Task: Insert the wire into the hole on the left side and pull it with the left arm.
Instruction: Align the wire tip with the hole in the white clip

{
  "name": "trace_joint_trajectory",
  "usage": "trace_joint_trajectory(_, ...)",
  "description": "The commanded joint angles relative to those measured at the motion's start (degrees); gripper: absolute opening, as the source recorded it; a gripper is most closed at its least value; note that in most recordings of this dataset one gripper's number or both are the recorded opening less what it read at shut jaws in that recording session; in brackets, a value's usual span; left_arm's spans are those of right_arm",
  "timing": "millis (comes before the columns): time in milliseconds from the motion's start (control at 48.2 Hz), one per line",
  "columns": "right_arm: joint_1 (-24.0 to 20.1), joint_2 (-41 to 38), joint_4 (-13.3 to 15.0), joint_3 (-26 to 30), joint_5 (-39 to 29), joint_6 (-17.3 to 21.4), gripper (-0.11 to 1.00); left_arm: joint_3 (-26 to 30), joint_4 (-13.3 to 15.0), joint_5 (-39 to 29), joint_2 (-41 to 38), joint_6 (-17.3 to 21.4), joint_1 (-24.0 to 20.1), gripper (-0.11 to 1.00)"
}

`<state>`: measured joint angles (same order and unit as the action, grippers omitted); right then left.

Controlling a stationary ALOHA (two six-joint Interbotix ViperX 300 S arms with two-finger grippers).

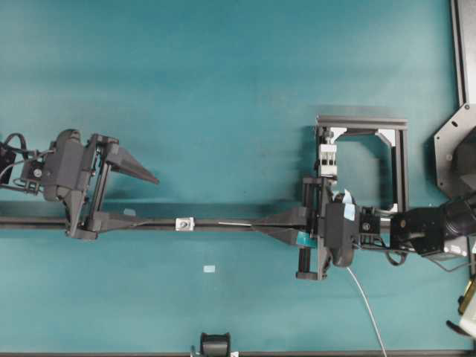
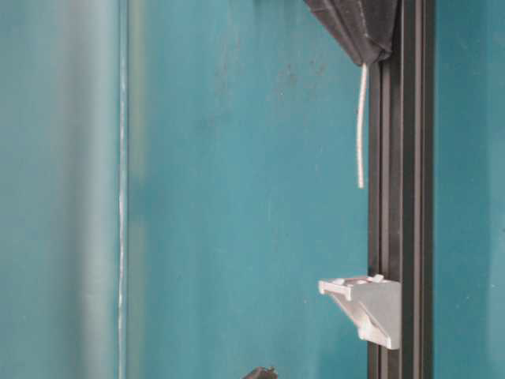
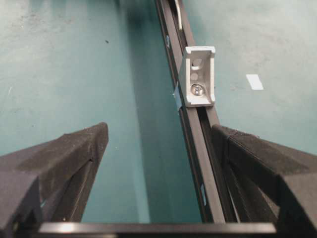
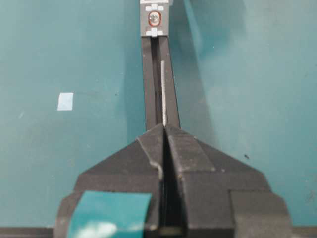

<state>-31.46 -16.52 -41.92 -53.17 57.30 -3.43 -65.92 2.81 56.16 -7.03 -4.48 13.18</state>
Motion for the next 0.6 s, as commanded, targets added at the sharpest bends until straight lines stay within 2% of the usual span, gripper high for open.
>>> trace_joint_trajectory(0, -0.18, 0.53, 0.26, 0.62, 1.05, 0.0, 0.01, 0.44, -0.09, 0.62, 0.53, 0.09, 0.26, 0.66)
trace_joint_trajectory(581, -0.18, -0.88, 0.79, 0.88, 2.9, -0.18, 0.01, 0.88, -0.09, 0.62, 0.53, 0.26, 0.18, 0.66)
